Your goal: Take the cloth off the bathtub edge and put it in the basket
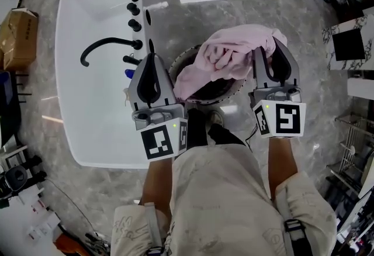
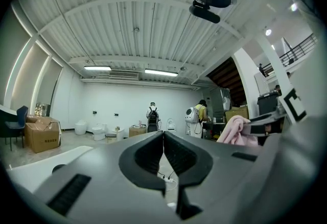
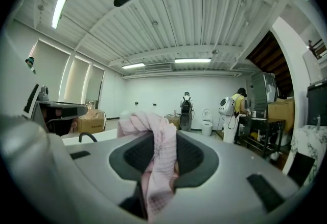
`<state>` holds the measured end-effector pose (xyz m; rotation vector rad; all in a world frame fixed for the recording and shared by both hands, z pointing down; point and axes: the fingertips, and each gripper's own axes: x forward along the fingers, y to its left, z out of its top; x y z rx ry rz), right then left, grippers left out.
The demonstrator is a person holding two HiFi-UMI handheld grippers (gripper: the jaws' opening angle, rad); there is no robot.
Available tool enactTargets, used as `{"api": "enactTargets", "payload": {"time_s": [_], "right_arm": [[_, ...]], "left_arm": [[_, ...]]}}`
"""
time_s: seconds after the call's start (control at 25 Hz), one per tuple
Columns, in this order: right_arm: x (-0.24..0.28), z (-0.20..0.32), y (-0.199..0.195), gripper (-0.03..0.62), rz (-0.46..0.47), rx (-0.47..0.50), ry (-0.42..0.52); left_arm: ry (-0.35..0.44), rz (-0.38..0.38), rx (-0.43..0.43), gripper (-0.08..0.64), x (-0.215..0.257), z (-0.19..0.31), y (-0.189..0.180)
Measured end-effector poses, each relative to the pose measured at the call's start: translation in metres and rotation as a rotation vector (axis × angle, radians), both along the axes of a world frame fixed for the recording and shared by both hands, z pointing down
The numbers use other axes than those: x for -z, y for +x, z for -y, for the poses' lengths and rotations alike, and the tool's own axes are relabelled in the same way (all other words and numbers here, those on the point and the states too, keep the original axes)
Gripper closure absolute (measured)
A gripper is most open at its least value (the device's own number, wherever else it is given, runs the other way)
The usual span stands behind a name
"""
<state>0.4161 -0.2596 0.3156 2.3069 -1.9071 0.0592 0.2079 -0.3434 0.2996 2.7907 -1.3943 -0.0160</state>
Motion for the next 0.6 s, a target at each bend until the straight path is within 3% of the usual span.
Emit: {"api": "enactTargets", "payload": {"time_s": [0.6], "right_arm": [[-0.149, 0.023, -0.051, 0.491, 0.109, 0.084, -0.283]], "left_arm": [[0.007, -0.011, 0.01, 0.557, -0.04, 0.017, -0.015]]}}
